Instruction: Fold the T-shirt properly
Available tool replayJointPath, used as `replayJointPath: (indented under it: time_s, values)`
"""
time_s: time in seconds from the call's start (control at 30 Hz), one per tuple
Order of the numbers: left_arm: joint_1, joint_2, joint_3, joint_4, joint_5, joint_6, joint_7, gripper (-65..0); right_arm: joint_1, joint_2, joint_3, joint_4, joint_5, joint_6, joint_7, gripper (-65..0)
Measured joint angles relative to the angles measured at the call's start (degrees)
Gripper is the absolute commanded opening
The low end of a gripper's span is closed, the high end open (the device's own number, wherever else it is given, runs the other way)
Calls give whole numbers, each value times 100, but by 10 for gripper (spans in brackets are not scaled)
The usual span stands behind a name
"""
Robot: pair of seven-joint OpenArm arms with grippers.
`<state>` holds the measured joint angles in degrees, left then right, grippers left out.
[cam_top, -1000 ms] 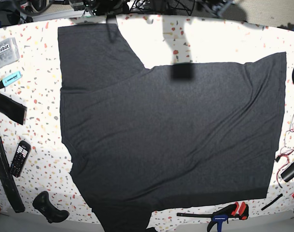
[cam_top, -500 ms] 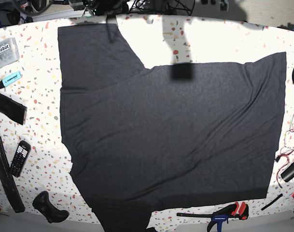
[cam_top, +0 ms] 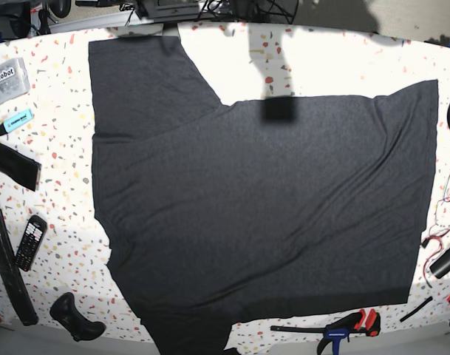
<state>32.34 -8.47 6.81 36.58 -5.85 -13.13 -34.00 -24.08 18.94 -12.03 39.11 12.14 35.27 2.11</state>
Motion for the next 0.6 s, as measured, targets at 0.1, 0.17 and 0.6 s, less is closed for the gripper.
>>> replayJointPath:
  time_s: [0.1, 0.17, 0.6]
  values:
    - [389, -74, 0, 629, -13, -2, 9, -435, -686, 212, 0, 922, -11, 0, -17, -336]
    - [643, -144, 0, 1064, -15, 9, 59, -435, -1104, 343, 0, 1475, -15, 11, -42, -336]
    - [2385, -885, 0, 3375, -20, 9, -402, -435, -3316, 1316, 2, 3834, -11, 13, -42, -336]
